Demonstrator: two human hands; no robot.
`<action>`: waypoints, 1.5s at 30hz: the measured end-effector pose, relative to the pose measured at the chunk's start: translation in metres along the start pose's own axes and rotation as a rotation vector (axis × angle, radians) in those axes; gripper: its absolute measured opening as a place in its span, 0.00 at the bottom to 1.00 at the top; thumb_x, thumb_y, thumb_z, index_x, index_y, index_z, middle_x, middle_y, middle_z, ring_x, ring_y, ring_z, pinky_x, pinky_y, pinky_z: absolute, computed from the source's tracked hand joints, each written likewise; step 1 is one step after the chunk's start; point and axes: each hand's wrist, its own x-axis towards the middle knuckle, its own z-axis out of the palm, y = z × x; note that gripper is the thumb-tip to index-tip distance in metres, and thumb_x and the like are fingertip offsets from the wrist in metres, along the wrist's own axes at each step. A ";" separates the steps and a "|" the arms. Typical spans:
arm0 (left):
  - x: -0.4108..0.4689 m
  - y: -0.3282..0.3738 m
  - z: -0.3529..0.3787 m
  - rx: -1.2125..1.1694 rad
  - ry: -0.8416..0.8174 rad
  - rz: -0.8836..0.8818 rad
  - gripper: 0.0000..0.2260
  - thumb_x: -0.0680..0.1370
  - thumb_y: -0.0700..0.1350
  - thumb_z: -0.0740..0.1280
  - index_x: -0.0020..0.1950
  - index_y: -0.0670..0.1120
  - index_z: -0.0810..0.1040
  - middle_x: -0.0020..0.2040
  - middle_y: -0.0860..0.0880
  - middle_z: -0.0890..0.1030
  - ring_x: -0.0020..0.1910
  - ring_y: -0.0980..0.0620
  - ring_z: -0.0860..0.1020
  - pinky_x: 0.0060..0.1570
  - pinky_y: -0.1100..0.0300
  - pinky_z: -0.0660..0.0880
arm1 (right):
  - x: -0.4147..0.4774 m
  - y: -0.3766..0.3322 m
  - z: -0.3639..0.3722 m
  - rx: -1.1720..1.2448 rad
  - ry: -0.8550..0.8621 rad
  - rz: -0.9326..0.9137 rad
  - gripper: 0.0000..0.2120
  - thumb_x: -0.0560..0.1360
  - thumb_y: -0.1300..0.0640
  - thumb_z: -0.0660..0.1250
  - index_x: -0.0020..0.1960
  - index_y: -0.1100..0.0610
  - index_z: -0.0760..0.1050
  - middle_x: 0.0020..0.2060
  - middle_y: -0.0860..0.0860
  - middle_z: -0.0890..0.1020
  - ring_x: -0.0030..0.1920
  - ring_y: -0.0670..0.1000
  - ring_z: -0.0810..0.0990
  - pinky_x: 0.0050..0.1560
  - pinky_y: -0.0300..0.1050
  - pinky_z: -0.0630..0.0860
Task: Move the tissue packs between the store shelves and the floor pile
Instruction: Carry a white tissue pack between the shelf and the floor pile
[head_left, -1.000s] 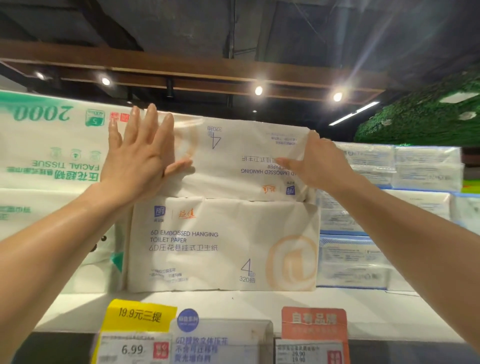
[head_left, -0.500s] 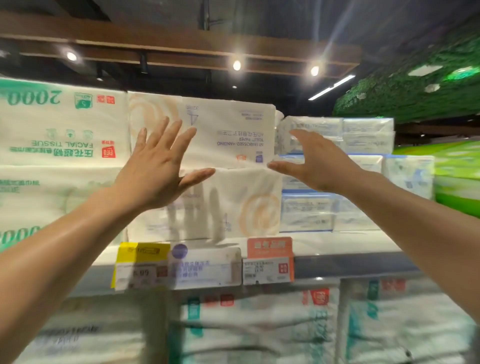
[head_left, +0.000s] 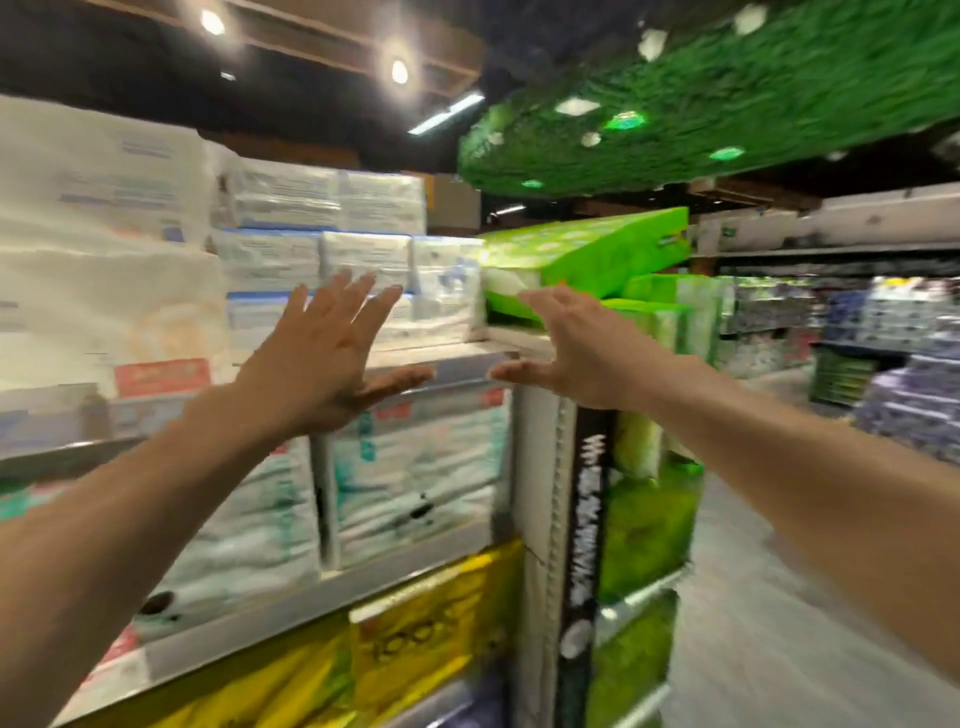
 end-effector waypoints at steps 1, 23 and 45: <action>0.005 0.029 0.003 -0.040 -0.013 0.024 0.48 0.71 0.79 0.41 0.80 0.47 0.58 0.79 0.41 0.62 0.78 0.40 0.59 0.72 0.36 0.59 | -0.021 0.018 -0.004 -0.023 -0.017 0.021 0.44 0.73 0.33 0.67 0.78 0.59 0.62 0.73 0.59 0.70 0.73 0.59 0.67 0.72 0.48 0.62; 0.102 0.707 0.198 -0.719 -0.426 0.945 0.49 0.68 0.80 0.39 0.80 0.51 0.57 0.79 0.47 0.63 0.75 0.45 0.65 0.73 0.48 0.64 | -0.507 0.405 0.024 -0.079 -0.378 1.199 0.45 0.75 0.28 0.60 0.82 0.53 0.55 0.81 0.55 0.54 0.81 0.58 0.51 0.78 0.62 0.56; 0.068 1.327 0.170 -0.907 -0.916 1.428 0.48 0.70 0.80 0.47 0.81 0.51 0.56 0.79 0.47 0.64 0.76 0.47 0.64 0.74 0.52 0.63 | -0.939 0.655 -0.068 0.125 0.001 2.086 0.60 0.61 0.14 0.50 0.79 0.54 0.61 0.78 0.55 0.64 0.75 0.57 0.66 0.74 0.56 0.65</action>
